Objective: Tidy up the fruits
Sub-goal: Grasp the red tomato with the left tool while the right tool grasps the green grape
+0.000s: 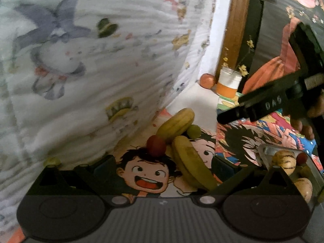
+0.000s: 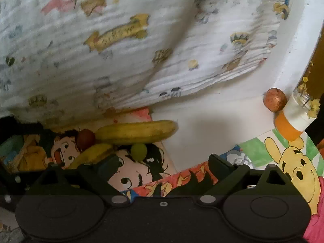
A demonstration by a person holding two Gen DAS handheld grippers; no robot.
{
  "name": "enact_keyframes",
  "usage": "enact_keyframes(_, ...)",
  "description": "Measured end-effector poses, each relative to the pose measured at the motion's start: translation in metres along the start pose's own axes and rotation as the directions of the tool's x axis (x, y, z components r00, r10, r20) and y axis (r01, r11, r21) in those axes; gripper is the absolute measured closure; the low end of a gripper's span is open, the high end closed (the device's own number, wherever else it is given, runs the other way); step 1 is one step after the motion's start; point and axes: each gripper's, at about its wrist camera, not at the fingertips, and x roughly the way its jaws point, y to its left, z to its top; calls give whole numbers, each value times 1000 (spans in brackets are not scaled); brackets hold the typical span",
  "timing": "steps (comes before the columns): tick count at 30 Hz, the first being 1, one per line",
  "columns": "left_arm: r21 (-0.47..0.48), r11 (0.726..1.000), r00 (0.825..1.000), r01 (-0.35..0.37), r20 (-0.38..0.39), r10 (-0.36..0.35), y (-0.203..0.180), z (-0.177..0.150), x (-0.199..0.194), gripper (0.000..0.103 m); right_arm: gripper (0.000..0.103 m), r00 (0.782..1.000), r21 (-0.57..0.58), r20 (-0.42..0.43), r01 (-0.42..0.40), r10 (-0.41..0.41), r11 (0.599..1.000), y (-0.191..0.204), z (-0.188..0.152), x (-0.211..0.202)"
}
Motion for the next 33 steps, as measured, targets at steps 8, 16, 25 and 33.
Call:
enact_keyframes(8, -8, 992, 991, -130, -18, 129, 5, -1, -3, 1, 11, 1000, -3, 7, -11, 11, 1000, 2, -4, 7)
enact_keyframes(16, 90, 987, 990, -132, -29, 135, 1, 0, 12, 12, 24, 1000, -29, 7, -19, 19, 999, 9, -3, 20)
enact_keyframes(25, 123, 985, 992, -123, -18, 127, -4, 1, 23, 25, 34, 1000, -66, -8, -28, 28, 997, 19, -2, 32)
enact_keyframes(33, 160, 980, 992, -118, -15, 122, -10, 7, 35, 42, 43, 1000, -59, -13, -25, 25, 998, 21, -3, 43)
